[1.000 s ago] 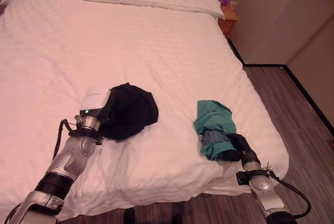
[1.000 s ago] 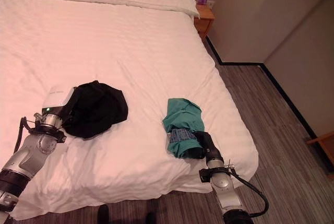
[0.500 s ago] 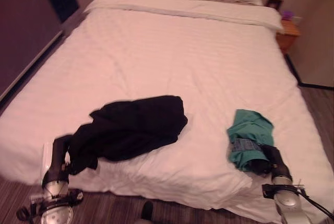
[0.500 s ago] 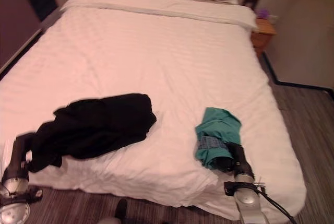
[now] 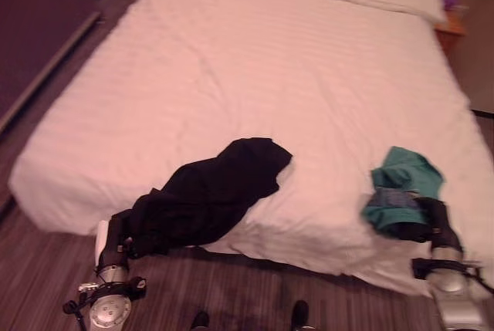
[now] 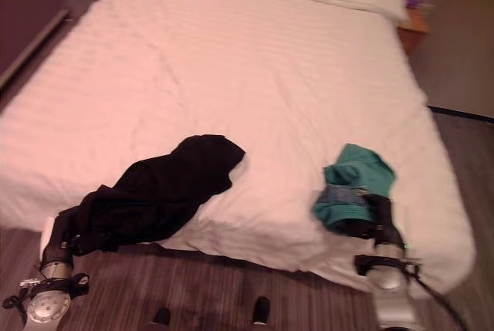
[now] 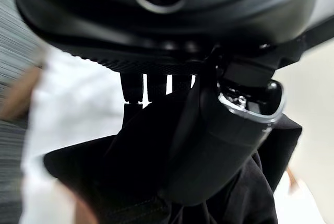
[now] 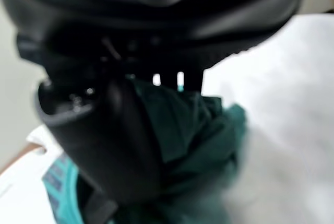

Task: Pick up bed clothes into laundry basket.

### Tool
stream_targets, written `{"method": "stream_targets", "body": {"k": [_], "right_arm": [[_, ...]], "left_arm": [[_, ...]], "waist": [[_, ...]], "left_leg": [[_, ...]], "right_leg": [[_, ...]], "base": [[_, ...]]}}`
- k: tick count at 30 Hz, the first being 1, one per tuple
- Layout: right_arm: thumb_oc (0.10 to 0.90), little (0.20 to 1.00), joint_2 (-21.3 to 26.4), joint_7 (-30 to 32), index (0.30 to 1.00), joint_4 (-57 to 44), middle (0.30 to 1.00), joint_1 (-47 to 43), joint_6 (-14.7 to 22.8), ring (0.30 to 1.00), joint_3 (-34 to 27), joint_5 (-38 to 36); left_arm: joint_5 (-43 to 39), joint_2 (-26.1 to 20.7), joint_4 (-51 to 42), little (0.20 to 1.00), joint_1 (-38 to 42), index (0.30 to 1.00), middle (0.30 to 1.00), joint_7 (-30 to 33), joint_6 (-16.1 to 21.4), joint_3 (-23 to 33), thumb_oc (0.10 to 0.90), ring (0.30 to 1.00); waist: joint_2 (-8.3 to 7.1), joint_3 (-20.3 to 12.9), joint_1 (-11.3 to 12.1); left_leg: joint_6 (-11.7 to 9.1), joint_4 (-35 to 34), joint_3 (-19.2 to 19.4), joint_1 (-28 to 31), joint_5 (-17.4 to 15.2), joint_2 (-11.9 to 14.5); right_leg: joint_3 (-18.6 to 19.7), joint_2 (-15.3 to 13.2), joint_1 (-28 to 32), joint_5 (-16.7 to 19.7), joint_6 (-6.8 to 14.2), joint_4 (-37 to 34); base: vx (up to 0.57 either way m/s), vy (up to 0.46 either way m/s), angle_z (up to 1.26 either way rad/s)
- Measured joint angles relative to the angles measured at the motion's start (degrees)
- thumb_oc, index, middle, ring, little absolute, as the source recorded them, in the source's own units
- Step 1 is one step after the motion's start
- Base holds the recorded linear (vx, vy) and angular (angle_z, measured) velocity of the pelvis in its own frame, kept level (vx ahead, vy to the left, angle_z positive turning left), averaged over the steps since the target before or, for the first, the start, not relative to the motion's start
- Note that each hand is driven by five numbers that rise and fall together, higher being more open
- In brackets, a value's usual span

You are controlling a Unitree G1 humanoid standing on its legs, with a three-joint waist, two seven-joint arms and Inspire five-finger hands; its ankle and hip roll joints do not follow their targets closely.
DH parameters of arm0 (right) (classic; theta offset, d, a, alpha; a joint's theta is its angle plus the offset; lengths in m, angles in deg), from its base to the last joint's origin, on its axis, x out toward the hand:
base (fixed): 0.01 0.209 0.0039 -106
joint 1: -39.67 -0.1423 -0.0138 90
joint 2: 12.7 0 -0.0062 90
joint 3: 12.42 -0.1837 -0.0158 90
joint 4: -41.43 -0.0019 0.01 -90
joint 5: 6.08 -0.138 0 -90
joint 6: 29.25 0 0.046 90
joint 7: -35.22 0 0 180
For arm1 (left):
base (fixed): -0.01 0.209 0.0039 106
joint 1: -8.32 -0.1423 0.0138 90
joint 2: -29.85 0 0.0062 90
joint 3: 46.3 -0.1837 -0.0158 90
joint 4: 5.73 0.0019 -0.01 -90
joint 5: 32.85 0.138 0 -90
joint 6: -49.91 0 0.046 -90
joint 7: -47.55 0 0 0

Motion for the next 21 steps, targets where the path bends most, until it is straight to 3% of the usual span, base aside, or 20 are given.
{"method": "stream_targets", "body": {"k": [2, 3, 4, 5, 6, 8, 9, 10, 12, 13, 14, 15, 16, 17, 18, 19, 20, 21], "right_arm": [[0.4, 0.3, -1.54, -0.17, 0.3, -0.32, 0.3, 0.24, -0.77, 0.3, 0.79, 1.02], [0.4, 0.3, -1.61, -0.23, 0.3, -0.44, 0.3, 0.73, -0.94, 0.3, 1.23, 2.45], [0.4, 0.3, -1.74, -0.36, 0.3, -0.28, 0.3, 1.51, -1.73, 0.3, 1.33, 2.9], [0.4, 0.3, -1.71, -0.52, 0.3, 0.06, 0.3, 1.54, -2.72, 0.3, 1.33, 3.24], [0.4, 0.3, -1.42, -0.56, 0.3, 0.0, 0.3, 1.86, -3.16, 0.3, 1.17, 3.45], [0.4, 0.3, -1.16, -0.61, 0.3, -0.76, 0.3, 2.25, -3.16, 0.3, 1.21, 4.37], [0.4, 0.3, -1.37, -0.75, 0.3, -1.62, 0.3, 2.42, -3.33, 0.3, 1.46, 4.65], [0.4, 0.3, -1.34, -1.08, 0.3, -1.88, 0.3, 2.67, -3.35, 0.3, 1.61, 4.87], [0.4, 0.3, -1.32, -1.31, 0.3, -2.04, 0.3, 1.79, -3.29, 0.3, 2.31, 5.33], [0.4, 0.3, -1.3, -1.34, 0.3, -2.23, 0.3, 1.47, -3.21, 0.3, 2.79, 5.54], [0.4, 0.3, -1.49, -1.3, 0.3, -2.32, 0.3, 0.82, -3.12, 0.3, 3.23, 5.76], [0.4, 0.3, -2.08, -1.24, 0.3, -1.79, 0.3, -0.47, -3.47, 0.3, 3.44, 6.25], [0.4, 0.3, -2.77, -1.21, 0.3, -1.47, 0.3, -2.04, -3.67, 0.3, 4.16, 6.53], [0.4, 0.3, -2.57, -1.07, 0.3, -2.37, 0.3, -2.31, -3.54, 0.3, 4.15, 6.62], [0.4, 0.3, 0.8, -0.59, 0.3, -1.96, 0.3, -3.18, -3.54, 0.3, 5.53, 6.65], [0.4, 0.3, -0.63, -0.55, 0.3, -1.47, 0.3, -4.45, -3.59, 0.3, 6.06, 6.72], [0.4, 0.3, -0.62, -0.53, 0.3, -2.59, 0.3, -4.44, -3.35, 0.3, 6.42, 6.74], [0.4, 0.3, -0.56, -0.44, 0.3, -3.69, 0.3, -3.65, -3.18, 0.3, 6.53, 6.75]], "left_arm": [[0.78, 0.1, -0.06, 0.3, -0.11, 0.3, 0.3, 0.08, 0.18, -0.48, 0.4, 0.3], [1.35, 0.21, 0.76, 0.3, 1.11, 0.3, 0.3, -0.08, 0.05, -1.01, 0.4, 0.3], [1.74, 0.55, 0.89, 0.3, 1.99, 0.3, 0.3, -0.28, -0.35, -1.13, 0.4, 0.3], [1.83, 1.29, 0.72, 0.3, 2.37, 0.3, 0.3, -0.52, -0.36, -1.07, 0.4, 0.3], [2.36, 1.75, 0.66, 0.3, 2.84, 0.3, 0.3, -0.89, -0.48, -1.83, 0.4, 0.3], [2.76, 1.9, 0.52, 0.3, 2.5, 0.3, 0.3, -0.94, -0.59, -2.35, 0.4, 0.3], [2.78, 2.36, 0.68, 0.3, 2.49, 0.3, 0.3, -0.92, -1.09, -2.44, 0.4, 0.3], [2.8, 2.62, 0.8, 0.3, 2.27, 0.3, 0.3, -0.99, -1.44, -2.63, 0.4, 0.3], [2.81, 3.15, 0.68, 0.3, 2.4, 0.3, 0.3, -0.93, -1.69, -2.43, 0.4, 0.3], [2.8, 2.91, 0.32, 0.3, 2.27, 0.3, 0.3, -0.85, -1.72, -2.37, 0.4, 0.3], [2.79, 2.25, 0.0, 0.3, 2.25, 0.3, 0.3, -0.85, -1.73, -2.22, 0.4, 0.3], [2.73, 1.89, 0.91, 0.3, 2.55, 0.3, 0.3, -0.48, -1.84, -2.48, 0.4, 0.3], [2.76, 1.88, 0.94, 0.3, 2.04, 0.3, 0.3, -0.57, -2.1, -2.08, 0.4, 0.3], [2.63, 2.69, 1.79, 0.3, 1.61, 0.3, 0.3, -0.53, -2.64, -3.2, 0.4, 0.3], [2.31, 3.72, 1.43, 0.3, 0.53, 0.3, 0.3, -0.29, -2.49, -4.86, 0.4, 0.3], [2.25, 2.49, 1.99, 0.3, 0.18, 0.3, 0.3, -0.44, -2.47, -5.09, 0.4, 0.3], [2.2, 2.72, 2.36, 0.3, 0.68, 0.3, 0.3, -0.43, -2.53, -4.94, 0.4, 0.3], [2.2, 3.11, 2.6, 0.3, 1.59, 0.3, 0.3, -0.41, -2.56, -5.17, 0.4, 0.3]], "waist": [[0.74, 0.52, -0.65], [2.06, 1.27, -1.0], [2.36, 1.44, -0.92], [3.66, 2.16, -0.59], [4.78, 2.62, -0.84], [6.06, 3.15, -0.36], [6.52, 3.28, 1.3], [6.96, 2.85, 2.25], [7.5, 2.21, 4.2], [7.03, 1.35, 5.66], [5.88, 0.86, 7.0], [6.32, 0.53, 7.59], [5.73, 0.4, 9.97], [4.41, -1.2, 10.76], [6.71, -3.09, 12.69], [2.55, -3.93, 13.26], [1.45, -4.57, 12.34], [0.62, -5.11, 11.49]], "left_leg": [[1.86, 3.11, 3.68, -1.44, -0.08, -1.0], [4.22, 2.62, 5.6, -1.36, 0.01, -0.64], [5.55, 2.92, 6.93, -2.17, 1.02, -1.07], [6.11, 2.66, 8.01, -1.71, 1.37, -0.94], [6.76, 2.7, 8.91, -1.5, 2.09, -0.99], [7.01, 3.52, 9.67, -1.95, 2.16, -1.17], [7.56, 4.37, 12.89, -2.05, 2.48, -0.79], [7.7, 4.09, 14.06, -1.73, 2.7, -0.37], [7.79, 5.43, 15.65, -2.52, 2.73, 1.14], [7.52, 5.97, 17.3, -3.54, 3.15, 2.03], [7.21, 6.34, 18.35, -4.13, 3.4, 2.45], [7.01, 10.86, 18.94, -7.36, 3.26, 4.91], [7.09, 12.21, 19.55, -9.31, 2.3, 5.14], [9.77, 3.39, 16.3, -9.49, 3.86, -0.1], [10.03, -3.2, 21.94, -7.04, 12.35, 1.19], [6.53, -3.04, 26.06, -6.49, 12.67, -0.78], [6.31, -2.64, 26.15, -7.03, 12.53, -1.55], [5.69, -2.35, 26.24, -7.49, 13.07, -1.46]], "right_leg": [[2.98, 0.72, -2.62, 9.54, -0.97, -1.83], [4.12, 2.66, -3.82, 7.52, 1.1, 0.33], [2.3, 3.02, -4.66, 1.52, 4.4, 6.3], [0.54, 3.65, -5.9, -6.91, 1.79, 16.0], [-0.19, 5.06, -5.66, -14.68, 1.29, 28.63], [0.43, 5.6, -4.75, -17.57, 1.59, 36.15], [3.44, 7.24, -4.32, -21.1, 2.24, 45.74], [4.33, 7.84, -2.75, -20.97, 1.79, 47.51], [5.13, 8.15, 3.19, -20.7, 2.48, 46.81], [5.71, 7.79, 4.61, -19.91, 2.36, 44.69], [6.01, 7.08, 6.26, -14.19, 1.6, 39.59], [3.08, 8.56, 8.77, -16.26, 1.13, 33.06], [0.49, 8.28, 8.65, -16.34, 1.27, 29.74], [0.48, 7.06, 9.12, -18.48, 2.34, 24.12], [-5.7, 4.97, 10.08, -22.74, -0.64, 22.16], [-5.27, -0.46, 11.29, -24.25, 1.34, 19.06], [-5.1, -1.92, 12.18, -25.37, 2.87, 17.23], [-5.08, -1.49, 13.35, -26.04, 4.33, 13.01]], "base": [[-0.43, 0.225, -0.85], [-0.47, 0.281, -1.01], [-0.47, 0.28, -0.85], [-0.34, 0.202, -0.55], [-0.39, 0.225, -0.54], [-0.43, 0.241, -0.51], [-0.28, 0.102, -0.76], [-0.19, 0.056, -0.78], [-0.26, -0.011, -0.69], [-0.33, -0.041, -0.91], [-0.21, -0.038, -0.85], [-0.24, -0.085, -1.19], [-0.42, -0.217, -1.39], [-0.51, -0.295, -2.03], [-0.25, -0.204, -2.1], [-0.19, -0.166, -1.58], [-0.18, -0.145, -0.77], [-0.38, -0.285, -0.57]]}}
